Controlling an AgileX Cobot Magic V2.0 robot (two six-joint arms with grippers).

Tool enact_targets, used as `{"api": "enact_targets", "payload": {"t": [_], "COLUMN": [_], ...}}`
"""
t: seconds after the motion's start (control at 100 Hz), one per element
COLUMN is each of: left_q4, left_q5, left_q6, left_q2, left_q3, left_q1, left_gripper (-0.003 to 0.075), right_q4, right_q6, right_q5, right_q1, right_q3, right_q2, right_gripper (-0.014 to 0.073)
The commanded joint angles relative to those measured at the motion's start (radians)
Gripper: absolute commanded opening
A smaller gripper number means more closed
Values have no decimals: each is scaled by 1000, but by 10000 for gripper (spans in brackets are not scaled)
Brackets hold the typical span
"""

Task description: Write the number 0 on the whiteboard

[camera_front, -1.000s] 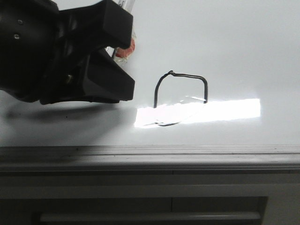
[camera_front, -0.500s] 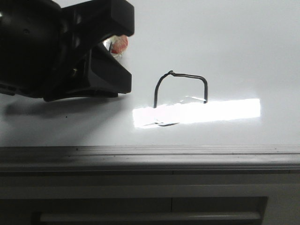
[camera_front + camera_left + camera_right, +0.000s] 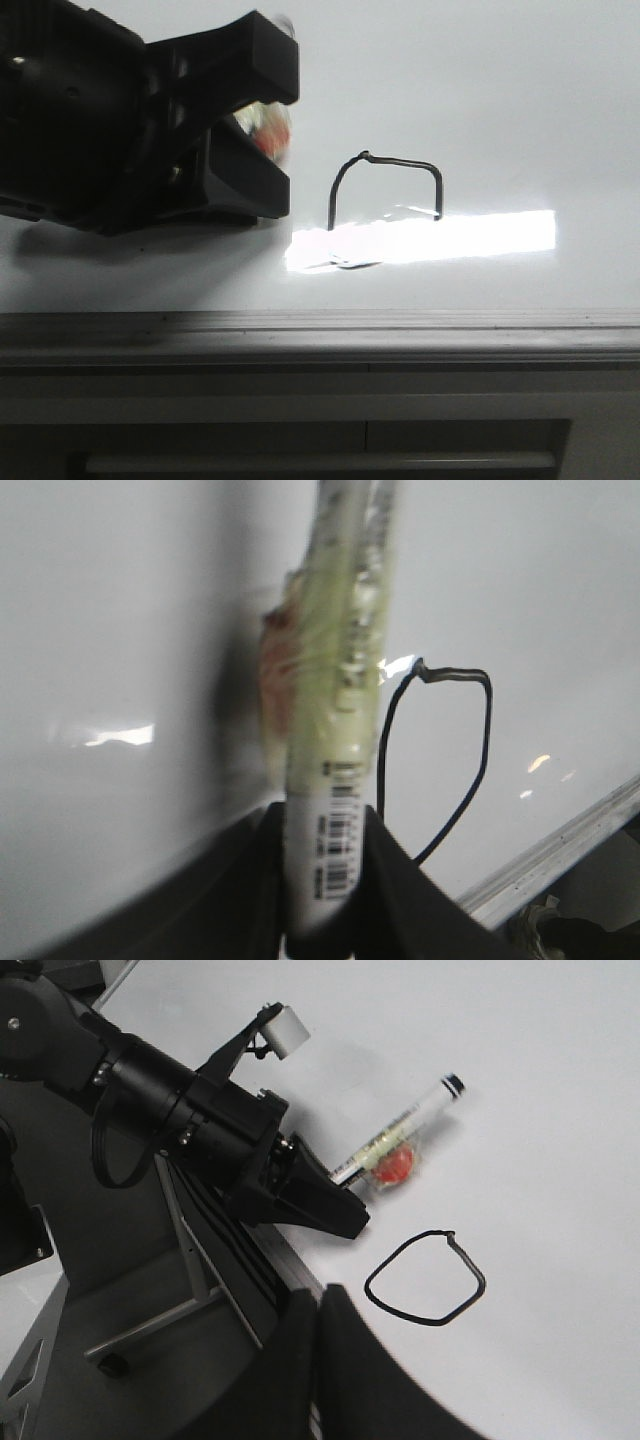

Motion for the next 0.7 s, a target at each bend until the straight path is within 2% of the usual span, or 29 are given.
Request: {"api": "enact_targets", "payload": {"t": [0.0,0.12,0.25,0.42,0.69], "left_q4": [-4,-4,-4,-4,-4], "left_q5": [-47,-47,-47,-47,-47], "left_q6": [-9,-9,-9,-9,-7], "left_q2": [-14,-14,-14,-14,-16], "left_q3": [-24,-24,-24,-24,-24], "left_q1": [3,3,3,3,3], "left_gripper": [238,327,372,486,489], "right_q4": [31,39,40,40,40], "right_q6": [3,3,3,3,3], "right_q5": [-68,-68,-68,-68,-68], "right_q1": [-6,-6,-6,-6,-6], "right_q3": [-24,-24,-24,-24,-24], "right_q2": [1,1,1,1,1], "right_gripper": [-59,-59,-59,-59,-59]}}
